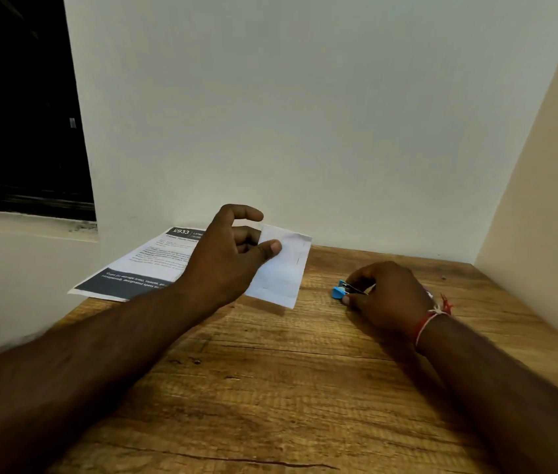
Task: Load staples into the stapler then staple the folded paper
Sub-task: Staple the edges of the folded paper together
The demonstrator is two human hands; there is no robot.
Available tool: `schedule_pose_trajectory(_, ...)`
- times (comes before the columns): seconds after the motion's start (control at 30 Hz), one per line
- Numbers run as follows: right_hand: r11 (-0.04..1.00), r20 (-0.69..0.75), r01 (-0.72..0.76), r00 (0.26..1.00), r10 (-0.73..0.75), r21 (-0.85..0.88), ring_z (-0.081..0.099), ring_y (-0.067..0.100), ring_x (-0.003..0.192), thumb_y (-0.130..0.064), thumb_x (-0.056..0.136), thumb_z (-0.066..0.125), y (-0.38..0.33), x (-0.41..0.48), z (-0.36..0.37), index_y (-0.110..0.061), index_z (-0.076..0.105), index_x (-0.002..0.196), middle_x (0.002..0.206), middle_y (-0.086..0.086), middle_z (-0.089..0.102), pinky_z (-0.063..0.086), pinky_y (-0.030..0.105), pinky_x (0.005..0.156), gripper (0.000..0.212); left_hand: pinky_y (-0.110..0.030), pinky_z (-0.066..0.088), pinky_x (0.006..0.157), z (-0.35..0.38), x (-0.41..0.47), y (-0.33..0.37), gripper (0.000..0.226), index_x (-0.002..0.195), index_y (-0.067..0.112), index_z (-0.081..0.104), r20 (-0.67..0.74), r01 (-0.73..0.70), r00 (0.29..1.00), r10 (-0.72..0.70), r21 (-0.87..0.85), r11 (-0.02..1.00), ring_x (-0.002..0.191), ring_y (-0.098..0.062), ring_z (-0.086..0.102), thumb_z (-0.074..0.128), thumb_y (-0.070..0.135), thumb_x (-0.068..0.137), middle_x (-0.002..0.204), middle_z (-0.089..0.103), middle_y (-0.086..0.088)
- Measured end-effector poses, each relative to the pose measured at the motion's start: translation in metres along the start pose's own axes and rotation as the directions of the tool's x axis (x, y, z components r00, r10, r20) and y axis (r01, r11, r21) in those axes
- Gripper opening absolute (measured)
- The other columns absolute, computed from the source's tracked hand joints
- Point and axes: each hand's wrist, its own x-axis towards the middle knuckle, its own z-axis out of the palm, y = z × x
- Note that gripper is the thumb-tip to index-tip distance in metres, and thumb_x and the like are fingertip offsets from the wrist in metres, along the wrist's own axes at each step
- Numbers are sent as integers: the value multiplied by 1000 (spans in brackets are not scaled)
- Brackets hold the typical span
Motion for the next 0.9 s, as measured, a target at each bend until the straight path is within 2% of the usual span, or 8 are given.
schedule_pose_trajectory(0.17,1000,-38,18,999,-17,15,69,8,103,-36,84,93,-8,-7,-5,-29,79,121,113,-12,78,48,23,80,40,-27,55,68,0,-1,2,34,108,28,65,-2,-31,1000,31,82,996,76,-19,77,94,20,92,86,82,-2)
schedule_pose_trajectory(0.23,968,-67,78,996,-64,237,71,7,106,-33,83,95,-20,-15,-10,-31,77,124,113,-13,78,55,23,85,45,-17,52,67,1,-2,4,27,98,24,71,3,-64,998,64,117,991,73,-9,71,96,20,90,84,80,1)
schedule_pose_trajectory(0.3,703,96,16,988,-119,711,78,17,111,-17,85,93,-38,-25,-16,-24,78,126,115,-3,83,63,33,96,44,-15,53,70,2,-2,4,22,93,22,74,8,-99,995,99,116,988,78,-16,75,96,18,90,88,80,2)
schedule_pose_trajectory(0.37,460,216,-86,947,-239,884,80,28,110,-11,85,87,-50,-34,-14,-13,79,127,117,8,83,63,46,101,42,-22,59,77,3,-3,5,20,92,22,77,8,-121,993,121,108,987,87,-23,80,96,17,89,91,82,3)
schedule_pose_trajectory(0.53,588,58,73,978,-201,806,83,32,90,-15,99,78,-59,-41,3,-10,87,107,104,6,87,68,36,83,12,-39,67,93,5,-5,5,19,93,28,81,39,-149,989,145,160,976,99,-13,81,97,20,87,99,83,12)
schedule_pose_trajectory(0.63,730,-147,250,968,-203,637,83,13,79,-21,99,80,-62,-44,0,-31,87,95,88,-9,86,66,24,71,13,-29,62,94,7,-6,3,19,96,30,86,21,-288,956,293,256,923,113,-11,75,99,21,85,114,79,13)
schedule_pose_trajectory(0.7,791,-242,338,939,-246,509,81,4,79,-27,100,79,-63,-46,-1,-43,83,98,84,-17,84,64,21,65,16,-19,57,85,8,-7,7,17,98,30,88,9,-335,938,347,293,896,106,-10,74,98,22,86,111,77,12)
schedule_pose_trajectory(0.9,796,-336,477,869,-363,373,77,-1,90,-31,102,75,-70,-50,0,-38,83,115,95,-19,81,61,14,73,17,-13,60,85,21,-21,25,32,110,27,88,66,-215,975,210,82,973,99,0,82,92,44,84,101,87,14)
